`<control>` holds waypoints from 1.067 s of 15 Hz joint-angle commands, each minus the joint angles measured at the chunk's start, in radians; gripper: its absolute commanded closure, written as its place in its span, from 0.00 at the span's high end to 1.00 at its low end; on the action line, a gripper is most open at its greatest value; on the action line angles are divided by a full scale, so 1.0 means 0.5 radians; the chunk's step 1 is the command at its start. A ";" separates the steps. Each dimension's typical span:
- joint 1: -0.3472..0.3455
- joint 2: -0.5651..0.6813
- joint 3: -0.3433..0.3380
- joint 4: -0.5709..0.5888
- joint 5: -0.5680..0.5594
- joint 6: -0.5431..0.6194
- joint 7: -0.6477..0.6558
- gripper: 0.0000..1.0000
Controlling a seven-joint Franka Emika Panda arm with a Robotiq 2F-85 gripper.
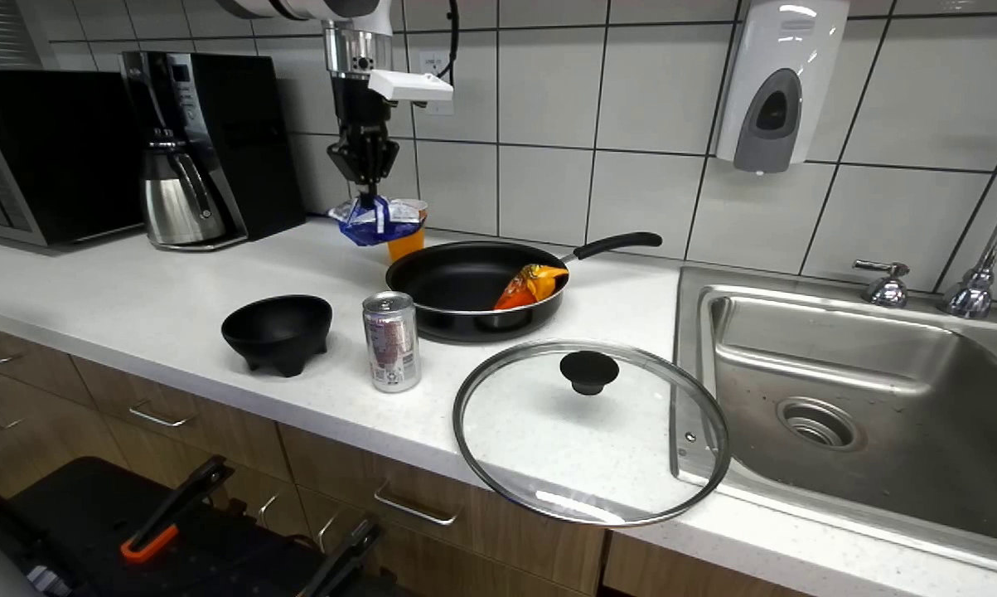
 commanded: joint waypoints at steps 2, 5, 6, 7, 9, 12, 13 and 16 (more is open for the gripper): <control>-0.028 -0.048 -0.050 -0.042 -0.177 -0.090 -0.032 0.00; -0.044 -0.031 -0.088 -0.049 -0.291 -0.114 -0.034 0.00; -0.054 -0.031 -0.103 -0.053 -0.310 -0.109 -0.034 0.00; -0.066 -0.024 -0.119 -0.052 -0.320 -0.100 -0.034 0.00; -0.098 0.003 -0.156 -0.036 -0.321 -0.079 -0.030 0.00; -0.148 0.077 -0.202 0.013 -0.314 -0.060 -0.021 0.00; -0.163 0.107 -0.212 0.035 -0.312 -0.062 -0.026 0.00; -0.199 0.208 -0.226 0.112 -0.312 -0.037 -0.054 0.00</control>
